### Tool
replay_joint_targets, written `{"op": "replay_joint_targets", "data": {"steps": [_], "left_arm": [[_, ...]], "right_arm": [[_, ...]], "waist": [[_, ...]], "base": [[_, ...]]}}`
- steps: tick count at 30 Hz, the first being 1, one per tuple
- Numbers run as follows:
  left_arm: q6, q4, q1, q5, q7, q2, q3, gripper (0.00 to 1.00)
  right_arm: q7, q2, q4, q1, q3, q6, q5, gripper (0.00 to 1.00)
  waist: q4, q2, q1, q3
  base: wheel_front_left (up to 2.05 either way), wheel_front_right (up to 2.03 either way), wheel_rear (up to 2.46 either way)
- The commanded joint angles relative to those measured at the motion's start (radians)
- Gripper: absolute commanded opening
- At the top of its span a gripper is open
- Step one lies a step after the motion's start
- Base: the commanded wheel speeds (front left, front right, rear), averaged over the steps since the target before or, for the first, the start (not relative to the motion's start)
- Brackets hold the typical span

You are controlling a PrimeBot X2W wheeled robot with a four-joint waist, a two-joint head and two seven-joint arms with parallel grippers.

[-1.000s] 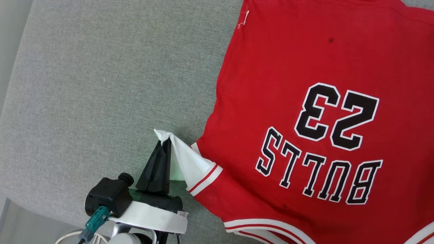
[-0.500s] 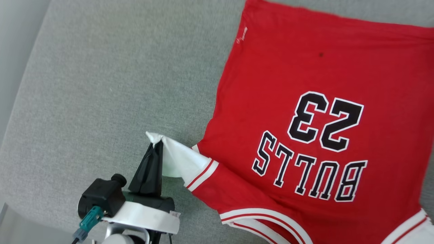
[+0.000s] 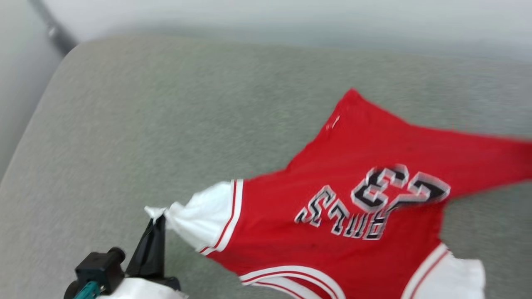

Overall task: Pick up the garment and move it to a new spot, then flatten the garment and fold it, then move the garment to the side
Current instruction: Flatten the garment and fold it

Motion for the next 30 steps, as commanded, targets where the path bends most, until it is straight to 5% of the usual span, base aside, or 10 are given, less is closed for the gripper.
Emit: {"op": "replay_joint_targets", "data": {"steps": [1,7,15,16,17,18,30], "left_arm": [[0.012,-0.007,0.027,-0.006,0.007,0.014,0.013,0.0],[0.032,-0.004,0.08,-0.029,0.038,0.034,0.027,0.0],[0.04,0.021,0.126,-0.054,0.073,0.062,0.038,0.0],[0.04,0.023,0.131,-0.057,0.073,0.065,0.041,0.0],[0.04,0.024,0.134,-0.058,0.074,0.067,0.042,0.0],[0.04,0.026,0.137,-0.06,0.075,0.068,0.044,0.0],[0.047,-0.004,0.104,-0.053,0.103,0.082,0.034,0.0]], "right_arm": [[0.006,-0.006,-0.031,0.101,-0.013,-0.001,0.021,0.0],[-0.014,0.045,-0.11,0.429,-0.103,-0.001,0.078,0.0],[-0.046,0.193,-0.172,0.749,-0.178,-0.001,0.107,0.0],[-0.055,0.212,-0.184,0.771,-0.185,-0.001,0.111,0.26],[-0.077,0.221,-0.202,0.787,-0.189,-0.001,0.109,0.86],[-0.103,0.236,-0.218,0.796,-0.201,-0.001,0.111,1.0],[-0.66,0.301,-0.289,0.635,-0.214,-0.001,0.057,1.0]], "waist": [[-0.092,0.0,0.0002,-0.077],[-0.171,0.0,0.0002,-0.122],[-0.24,0.0,0.0002,-0.147],[-0.245,0.0,0.0002,-0.15],[-0.248,0.0,0.0002,-0.152],[-0.25,0.0,0.0002,-0.154],[-0.242,0.0,0.0002,-0.125]], "base": [[0.0,0.0,0.0],[0.0,0.0,0.0],[0.0,0.0,0.0],[0.0,0.0,0.0],[0.0,0.0,0.0],[0.0,0.0,0.0],[0.0,0.0,0.0]]}}
